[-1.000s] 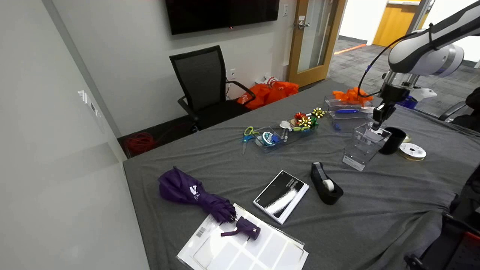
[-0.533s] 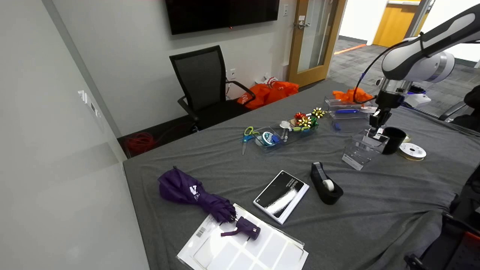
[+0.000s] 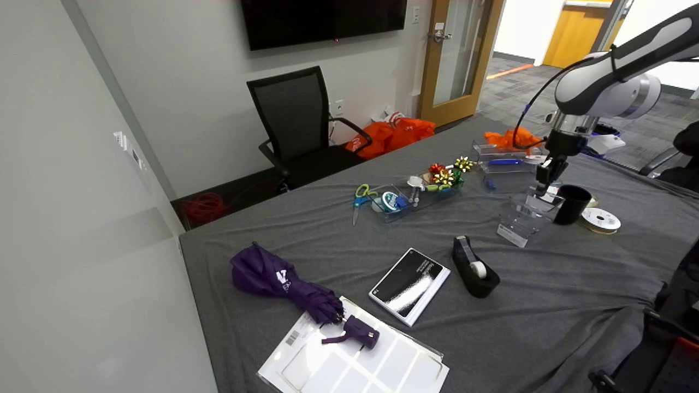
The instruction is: Move the black cup to the right, unstack the two clear cases and the stack them up again
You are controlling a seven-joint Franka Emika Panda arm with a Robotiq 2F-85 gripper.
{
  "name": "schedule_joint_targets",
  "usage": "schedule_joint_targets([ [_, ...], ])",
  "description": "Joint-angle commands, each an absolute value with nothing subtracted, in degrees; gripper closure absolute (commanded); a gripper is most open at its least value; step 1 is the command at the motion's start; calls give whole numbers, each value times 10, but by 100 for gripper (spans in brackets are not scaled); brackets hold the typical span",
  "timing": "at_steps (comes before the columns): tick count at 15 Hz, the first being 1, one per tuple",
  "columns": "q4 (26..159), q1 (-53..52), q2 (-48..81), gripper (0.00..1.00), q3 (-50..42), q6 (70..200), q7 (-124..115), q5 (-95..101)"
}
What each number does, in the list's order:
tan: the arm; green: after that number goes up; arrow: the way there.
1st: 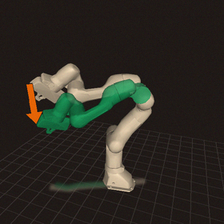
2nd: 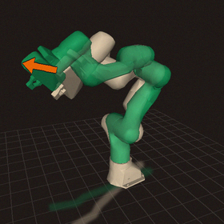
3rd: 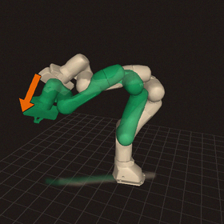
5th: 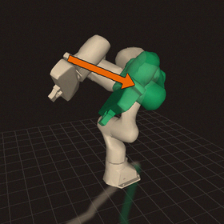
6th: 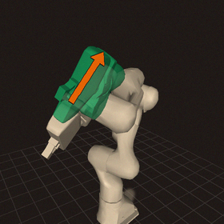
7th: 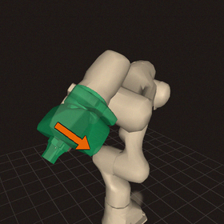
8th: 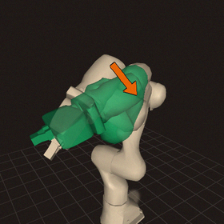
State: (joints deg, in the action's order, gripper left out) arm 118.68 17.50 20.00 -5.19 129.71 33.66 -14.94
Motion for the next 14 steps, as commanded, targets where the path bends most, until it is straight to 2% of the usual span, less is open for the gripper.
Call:
schedule_joint_targets([
  [1, 1181, 177, 200, 99, -47, 1302, 344, -147],
  [14, 1171, 176, 213, 99, -47, 1319, 341, -141],
])
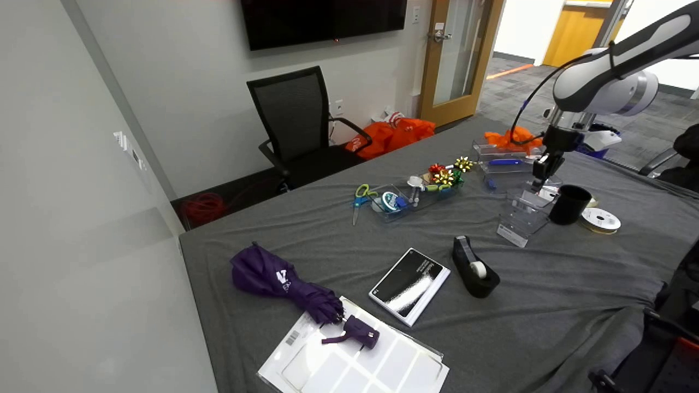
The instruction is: Move the black cup to the right, unstack the two clear cases and the stack them up again
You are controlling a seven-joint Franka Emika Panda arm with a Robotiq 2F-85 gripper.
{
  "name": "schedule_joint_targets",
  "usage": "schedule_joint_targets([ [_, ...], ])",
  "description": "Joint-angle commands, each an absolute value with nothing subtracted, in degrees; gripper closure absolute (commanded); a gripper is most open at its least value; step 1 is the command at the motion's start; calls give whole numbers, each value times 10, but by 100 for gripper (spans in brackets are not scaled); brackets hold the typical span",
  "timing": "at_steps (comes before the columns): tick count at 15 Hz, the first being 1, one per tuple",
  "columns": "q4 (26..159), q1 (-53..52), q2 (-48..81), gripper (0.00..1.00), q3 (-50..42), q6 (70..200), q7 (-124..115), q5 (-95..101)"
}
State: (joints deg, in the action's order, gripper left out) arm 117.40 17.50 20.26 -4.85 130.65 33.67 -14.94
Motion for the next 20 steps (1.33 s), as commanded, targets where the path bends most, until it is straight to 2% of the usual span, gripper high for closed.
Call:
schedule_joint_targets([
  [1, 1172, 176, 215, 99, -47, 1321, 340, -140],
  [8, 1176, 180, 234, 99, -44, 1350, 343, -138],
  [9, 1177, 180, 235, 71, -43, 1354, 341, -140],
  [11, 1178, 181, 233, 64, -43, 1353, 340, -140],
  [14, 1186, 182, 221, 41, -41, 1348, 342, -141],
  [20, 1216, 174, 171, 2, -44, 1342, 325, -140],
])
